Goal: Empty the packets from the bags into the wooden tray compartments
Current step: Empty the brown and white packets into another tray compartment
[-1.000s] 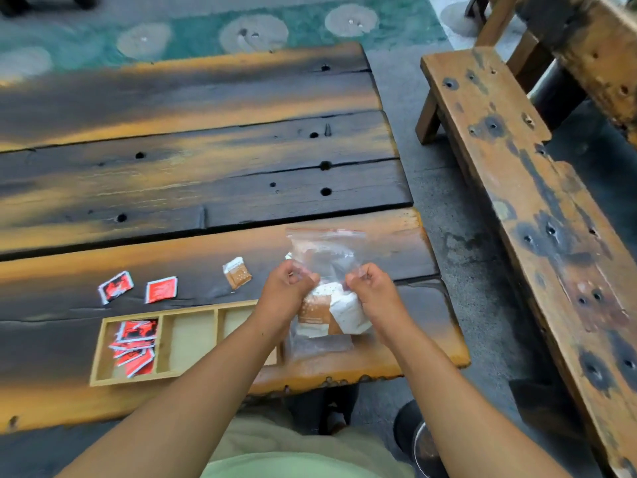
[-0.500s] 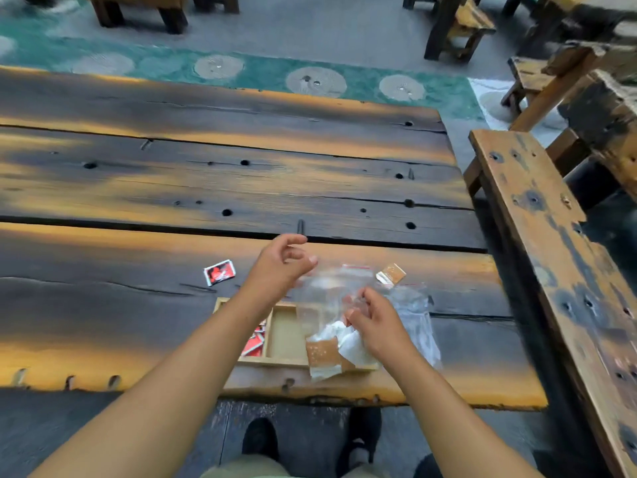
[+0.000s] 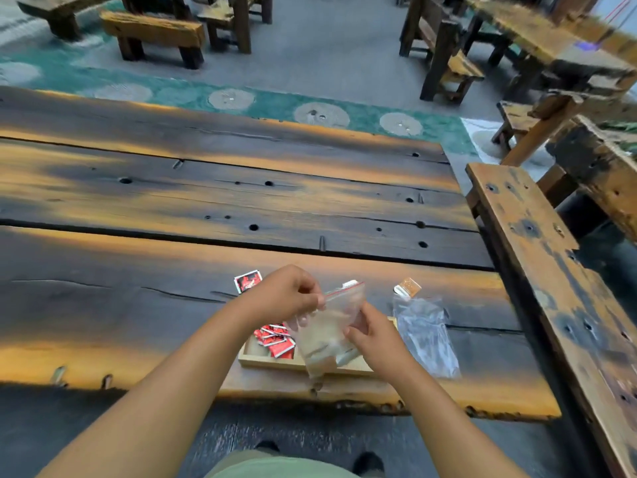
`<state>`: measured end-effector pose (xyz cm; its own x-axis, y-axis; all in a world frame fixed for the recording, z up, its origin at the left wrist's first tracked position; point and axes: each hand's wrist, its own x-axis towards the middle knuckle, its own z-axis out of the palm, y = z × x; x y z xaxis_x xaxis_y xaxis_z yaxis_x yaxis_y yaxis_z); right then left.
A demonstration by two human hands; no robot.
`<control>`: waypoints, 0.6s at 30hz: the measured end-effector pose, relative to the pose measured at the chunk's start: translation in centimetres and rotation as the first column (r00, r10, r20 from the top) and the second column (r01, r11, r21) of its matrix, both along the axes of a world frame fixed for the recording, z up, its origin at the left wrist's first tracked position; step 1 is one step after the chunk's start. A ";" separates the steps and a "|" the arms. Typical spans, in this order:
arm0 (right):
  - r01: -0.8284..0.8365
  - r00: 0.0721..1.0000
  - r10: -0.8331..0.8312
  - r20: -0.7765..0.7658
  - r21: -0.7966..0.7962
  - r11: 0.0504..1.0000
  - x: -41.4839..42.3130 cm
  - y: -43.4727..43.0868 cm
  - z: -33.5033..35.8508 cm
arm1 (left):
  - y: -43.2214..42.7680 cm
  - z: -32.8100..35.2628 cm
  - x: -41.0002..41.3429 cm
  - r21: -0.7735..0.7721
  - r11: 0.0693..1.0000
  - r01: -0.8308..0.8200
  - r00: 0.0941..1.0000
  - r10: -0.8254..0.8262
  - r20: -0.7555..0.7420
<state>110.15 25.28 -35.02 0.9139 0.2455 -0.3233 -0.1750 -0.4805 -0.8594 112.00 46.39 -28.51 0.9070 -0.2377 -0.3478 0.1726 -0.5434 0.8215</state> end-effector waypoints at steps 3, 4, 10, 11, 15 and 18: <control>0.081 0.993 -0.072 0.097 -0.098 0.992 0.5 -1.0 0.4 | -2.0 -1.0 -1.5 -0.144 0.978 -0.153 0.988 0.154 -0.002; 0.117 0.986 -0.104 0.128 -0.098 0.988 0.6 -1.2 0.9 | -2.7 -1.5 -1.8 -0.161 0.967 -0.198 0.980 0.200 -0.008; 0.012 1.000 -0.013 0.024 0.060 0.998 0.9 -1.6 2.9 | -6.7 -2.7 -2.5 -0.234 0.918 -0.321 0.947 0.316 -0.063; -0.003 1.000 0.005 -0.020 0.069 0.998 0.9 -1.5 3.1 | -7.1 -2.9 -2.6 -0.230 0.920 -0.317 0.948 0.311 -0.063; -0.055 0.990 0.054 -0.130 -0.004 0.998 1.4 -1.1 3.0 | -8.0 -3.7 -3.3 -0.224 0.937 -0.268 0.963 0.252 -0.096; -0.042 0.984 0.043 -0.171 0.012 0.999 1.9 -1.4 2.7 | -8.0 -3.8 -3.8 -0.347 0.896 -0.277 0.951 0.204 -0.233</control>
<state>112.03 23.89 -32.27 0.8338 0.2864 -0.4720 -0.2997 -0.4833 -0.8226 108.15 38.41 -32.32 0.8800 -0.1653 -0.4452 0.4285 -0.1277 0.8944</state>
